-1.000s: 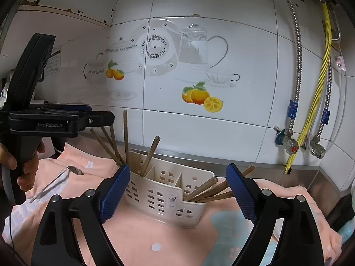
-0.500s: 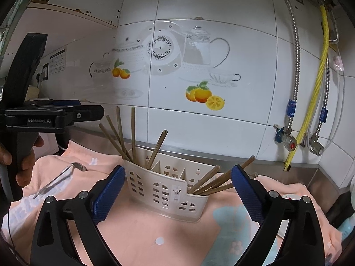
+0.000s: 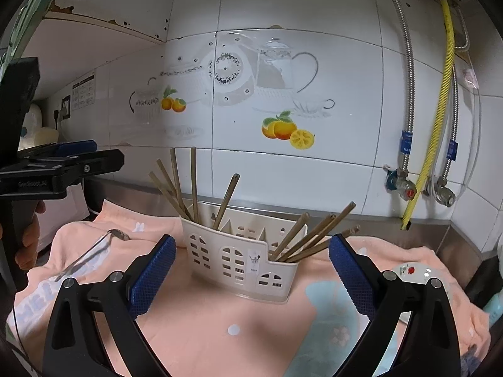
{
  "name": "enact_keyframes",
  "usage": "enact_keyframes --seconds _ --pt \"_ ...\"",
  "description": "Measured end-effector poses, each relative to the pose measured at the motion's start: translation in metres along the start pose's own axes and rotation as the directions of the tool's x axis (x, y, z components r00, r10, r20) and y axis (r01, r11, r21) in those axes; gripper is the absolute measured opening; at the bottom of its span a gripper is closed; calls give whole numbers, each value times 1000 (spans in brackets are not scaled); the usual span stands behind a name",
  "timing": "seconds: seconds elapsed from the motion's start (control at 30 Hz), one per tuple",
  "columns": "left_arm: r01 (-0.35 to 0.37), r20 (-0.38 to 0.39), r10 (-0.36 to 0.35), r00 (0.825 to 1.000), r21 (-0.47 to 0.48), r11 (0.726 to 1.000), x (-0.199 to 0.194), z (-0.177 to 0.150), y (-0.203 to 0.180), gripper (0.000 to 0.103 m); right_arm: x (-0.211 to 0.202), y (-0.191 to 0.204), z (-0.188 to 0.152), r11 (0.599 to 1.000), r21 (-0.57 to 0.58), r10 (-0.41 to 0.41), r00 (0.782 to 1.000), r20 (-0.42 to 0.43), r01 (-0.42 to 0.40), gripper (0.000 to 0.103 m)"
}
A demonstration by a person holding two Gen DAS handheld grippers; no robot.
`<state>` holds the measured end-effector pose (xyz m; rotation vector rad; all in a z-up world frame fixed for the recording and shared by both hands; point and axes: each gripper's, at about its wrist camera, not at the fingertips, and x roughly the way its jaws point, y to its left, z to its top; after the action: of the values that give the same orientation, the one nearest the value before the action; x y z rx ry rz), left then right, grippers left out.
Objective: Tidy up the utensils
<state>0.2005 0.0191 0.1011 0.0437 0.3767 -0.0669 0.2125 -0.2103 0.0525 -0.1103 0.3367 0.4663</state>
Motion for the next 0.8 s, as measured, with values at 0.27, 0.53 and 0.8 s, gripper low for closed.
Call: enact_keyframes --seconds 0.27,0.53,0.8 --pt "-15 7 15 1000 0 1000 -14 -15 -2 98 -9 1 -7 1000 16 -7 1000 -8 7 96" --pt "-56 17 56 998 12 998 -26 -32 -3 98 -13 -1 -15 998 63 6 999 -49 -3 96" --pt "-53 1 53 999 -9 999 -32 -43 2 98 -21 2 -19 996 85 4 997 -71 2 96"
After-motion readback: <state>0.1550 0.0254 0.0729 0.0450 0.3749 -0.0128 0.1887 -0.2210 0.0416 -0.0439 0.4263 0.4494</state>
